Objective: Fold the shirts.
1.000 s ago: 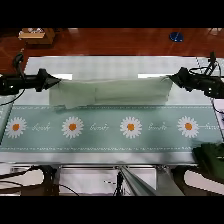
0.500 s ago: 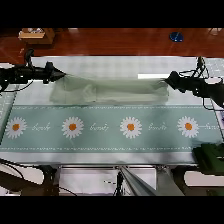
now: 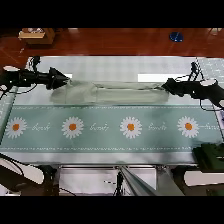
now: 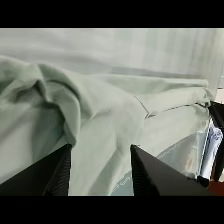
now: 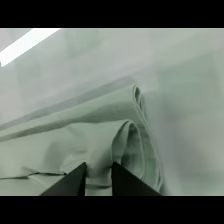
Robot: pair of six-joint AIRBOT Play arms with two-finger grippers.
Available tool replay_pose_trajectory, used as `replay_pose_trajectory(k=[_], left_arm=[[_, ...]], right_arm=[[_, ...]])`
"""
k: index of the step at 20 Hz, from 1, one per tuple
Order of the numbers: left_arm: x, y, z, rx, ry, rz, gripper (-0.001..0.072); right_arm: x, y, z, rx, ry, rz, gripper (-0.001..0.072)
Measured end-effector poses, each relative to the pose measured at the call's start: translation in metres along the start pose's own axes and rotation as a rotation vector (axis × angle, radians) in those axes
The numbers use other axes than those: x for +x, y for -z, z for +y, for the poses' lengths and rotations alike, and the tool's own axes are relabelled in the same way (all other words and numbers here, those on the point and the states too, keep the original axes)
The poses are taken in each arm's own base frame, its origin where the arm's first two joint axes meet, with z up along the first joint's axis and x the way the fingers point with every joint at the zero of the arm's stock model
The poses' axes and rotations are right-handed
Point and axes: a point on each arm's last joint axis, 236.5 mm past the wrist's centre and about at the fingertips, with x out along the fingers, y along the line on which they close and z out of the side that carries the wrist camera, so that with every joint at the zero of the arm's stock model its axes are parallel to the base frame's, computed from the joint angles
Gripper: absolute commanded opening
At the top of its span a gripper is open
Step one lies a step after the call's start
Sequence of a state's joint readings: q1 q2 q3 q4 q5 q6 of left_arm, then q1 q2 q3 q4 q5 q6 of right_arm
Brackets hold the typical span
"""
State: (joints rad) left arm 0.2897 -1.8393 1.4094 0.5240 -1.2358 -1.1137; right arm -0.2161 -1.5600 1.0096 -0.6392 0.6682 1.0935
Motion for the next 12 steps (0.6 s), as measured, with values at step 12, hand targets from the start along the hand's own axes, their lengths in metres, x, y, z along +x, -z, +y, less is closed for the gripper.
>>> replay_pose_trajectory(k=[12], left_arm=[[-0.075,0.008,0.013,-0.100,0.067,0.012,0.0454]], right_arm=[[-0.057,-0.015,-0.047,0.098,0.073,0.046,0.0586]])
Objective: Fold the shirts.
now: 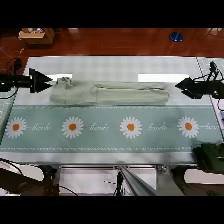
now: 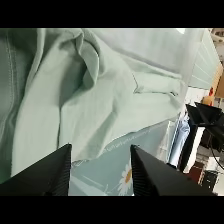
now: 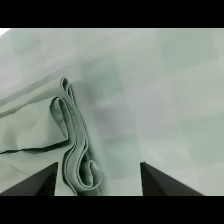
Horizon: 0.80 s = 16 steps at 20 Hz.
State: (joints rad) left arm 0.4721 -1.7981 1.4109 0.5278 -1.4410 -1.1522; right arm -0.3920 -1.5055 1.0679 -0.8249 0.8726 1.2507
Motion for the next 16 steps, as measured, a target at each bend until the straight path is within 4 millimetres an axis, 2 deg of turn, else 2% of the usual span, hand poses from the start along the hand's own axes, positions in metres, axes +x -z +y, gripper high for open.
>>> replay_pose_trajectory(k=[4,8,9,10,11,12,14,16], left_arm=[[0.002,0.005,-0.004,0.005,0.008,0.021,0.0454],[0.005,0.007,-0.006,0.009,0.010,0.033,0.0453],[0.005,0.008,-0.007,0.009,0.011,0.034,0.0454],[0.006,0.008,-0.007,0.010,0.011,0.035,0.0453],[0.006,0.008,-0.007,0.011,0.011,0.036,0.0453],[0.006,0.008,-0.007,0.012,0.011,0.037,0.0452],[0.006,0.008,-0.008,0.015,0.014,0.036,0.0450],[0.006,0.007,-0.011,0.015,0.025,0.030,0.0448]], right_arm=[[0.029,0.017,0.006,0.150,-0.092,0.082,0.0586],[0.057,0.026,0.029,0.239,-0.182,0.114,0.0565],[0.064,0.027,0.036,0.254,-0.200,0.113,0.0510],[0.071,0.030,0.042,0.258,-0.210,0.115,0.0406],[0.079,0.033,0.047,0.256,-0.208,0.114,0.0200],[0.086,0.035,0.050,0.244,-0.198,0.110,0.0029],[0.093,0.034,0.063,0.216,-0.203,0.082,0.0026],[0.084,0.021,0.085,0.161,-0.242,0.034,0.0026]])
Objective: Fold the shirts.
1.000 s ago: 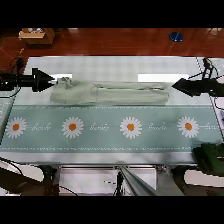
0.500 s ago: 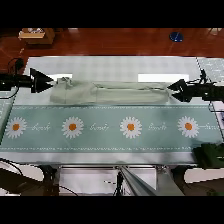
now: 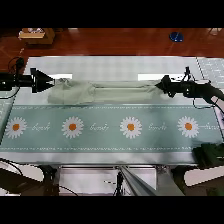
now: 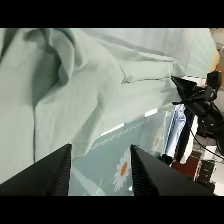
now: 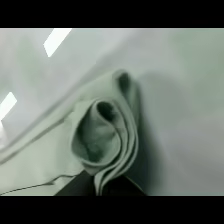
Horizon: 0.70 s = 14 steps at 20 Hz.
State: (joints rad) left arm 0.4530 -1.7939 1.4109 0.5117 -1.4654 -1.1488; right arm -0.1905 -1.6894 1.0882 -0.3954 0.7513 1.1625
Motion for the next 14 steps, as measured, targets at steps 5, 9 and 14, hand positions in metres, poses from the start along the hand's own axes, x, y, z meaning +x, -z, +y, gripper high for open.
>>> replay_pose_trajectory(k=[5,9,14], left_arm=[[0.005,-0.006,-0.035,0.008,0.092,-0.028,0.0083],[0.033,0.000,-0.075,0.070,0.146,-0.013,0.0019],[0.106,0.033,-0.124,0.165,0.165,0.074,0.0019]], right_arm=[[-0.053,-0.031,0.076,-0.169,-0.097,-0.127,0.0025],[-0.103,-0.033,0.132,-0.265,-0.168,-0.198,0.0026],[-0.149,-0.009,0.171,-0.340,-0.199,-0.198,0.0025]])
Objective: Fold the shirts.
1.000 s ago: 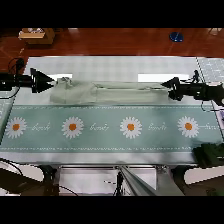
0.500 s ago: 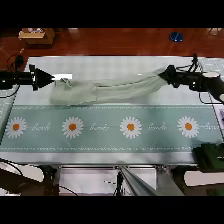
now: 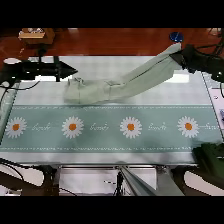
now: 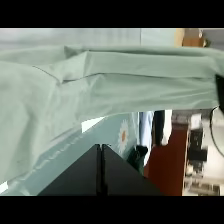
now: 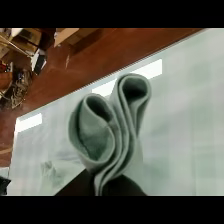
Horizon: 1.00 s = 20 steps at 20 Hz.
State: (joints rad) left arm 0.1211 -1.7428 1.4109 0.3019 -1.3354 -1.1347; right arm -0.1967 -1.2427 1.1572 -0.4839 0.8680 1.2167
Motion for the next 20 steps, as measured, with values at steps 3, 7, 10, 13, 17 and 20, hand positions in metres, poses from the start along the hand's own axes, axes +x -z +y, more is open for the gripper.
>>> replay_pose_trajectory(k=[3,7,10,13,17,20], left_arm=[[0.054,0.025,-0.024,0.051,0.006,0.068,0.0019],[0.116,0.065,-0.050,0.106,0.007,0.146,0.0019],[0.150,0.096,-0.062,0.135,0.008,0.202,0.0019],[0.174,0.118,-0.065,0.145,0.002,0.239,0.0019],[0.198,0.138,-0.061,0.135,-0.016,0.267,0.0018],[0.214,0.156,-0.055,0.126,-0.026,0.303,0.0018]], right_arm=[[-0.021,0.009,0.014,-0.032,0.027,0.024,0.0025],[-0.047,0.022,0.029,-0.064,0.061,0.056,0.0026],[-0.066,0.029,0.040,-0.080,0.081,0.060,0.0025],[-0.079,0.039,0.043,-0.093,0.112,0.083,0.0025],[-0.092,0.051,0.047,-0.103,0.129,0.114,0.0025],[-0.101,0.054,0.054,-0.116,0.130,0.110,0.0025]])
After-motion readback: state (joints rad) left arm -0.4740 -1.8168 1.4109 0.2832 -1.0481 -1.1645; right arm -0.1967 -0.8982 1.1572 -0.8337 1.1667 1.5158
